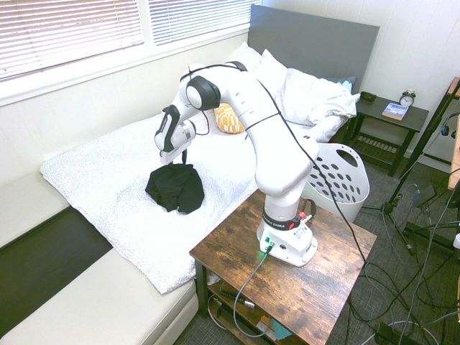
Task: Put my clothes in the laundry bag
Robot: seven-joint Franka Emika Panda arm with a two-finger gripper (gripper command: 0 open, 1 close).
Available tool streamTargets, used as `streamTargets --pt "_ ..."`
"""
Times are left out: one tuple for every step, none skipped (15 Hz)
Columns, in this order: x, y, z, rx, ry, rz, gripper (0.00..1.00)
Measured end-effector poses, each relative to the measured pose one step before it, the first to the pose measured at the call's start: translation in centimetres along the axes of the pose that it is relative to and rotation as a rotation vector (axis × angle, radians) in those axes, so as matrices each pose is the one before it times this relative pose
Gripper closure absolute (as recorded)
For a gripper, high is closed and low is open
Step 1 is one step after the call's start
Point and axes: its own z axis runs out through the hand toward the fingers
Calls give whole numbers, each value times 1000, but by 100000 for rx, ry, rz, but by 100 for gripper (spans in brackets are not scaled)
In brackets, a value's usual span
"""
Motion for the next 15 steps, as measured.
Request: streamTargets --pt "296 -155 273 -616 4 -286 0" --pt "257 -274 228 -430 -617 -234 0" --pt "234 -175 295 -483 -642 -187 0" --pt "211 -177 323 -260 -253 -197 0" --pt "62 -144 406 -304 -566 -76 0" --pt "14 -200 350 -123 -522 -91 0" --pt "-122 -150 427 -406 -983 -419 0" --pt "-169 -105 337 -505 -1185 -562 0" --pt "-99 -35 242 -434 -1051 -568 0" --pt "2 3 183 -276 -527 -319 0" --pt "50 -31 175 -121 -134 -136 0" --pt "18 -28 211 -143 -151 -135 0" --pt "-53 5 283 -294 -466 -290 0" --pt "-47 0 350 -343 -656 -349 0" --pt "-82 26 488 -350 -643 -123 100"
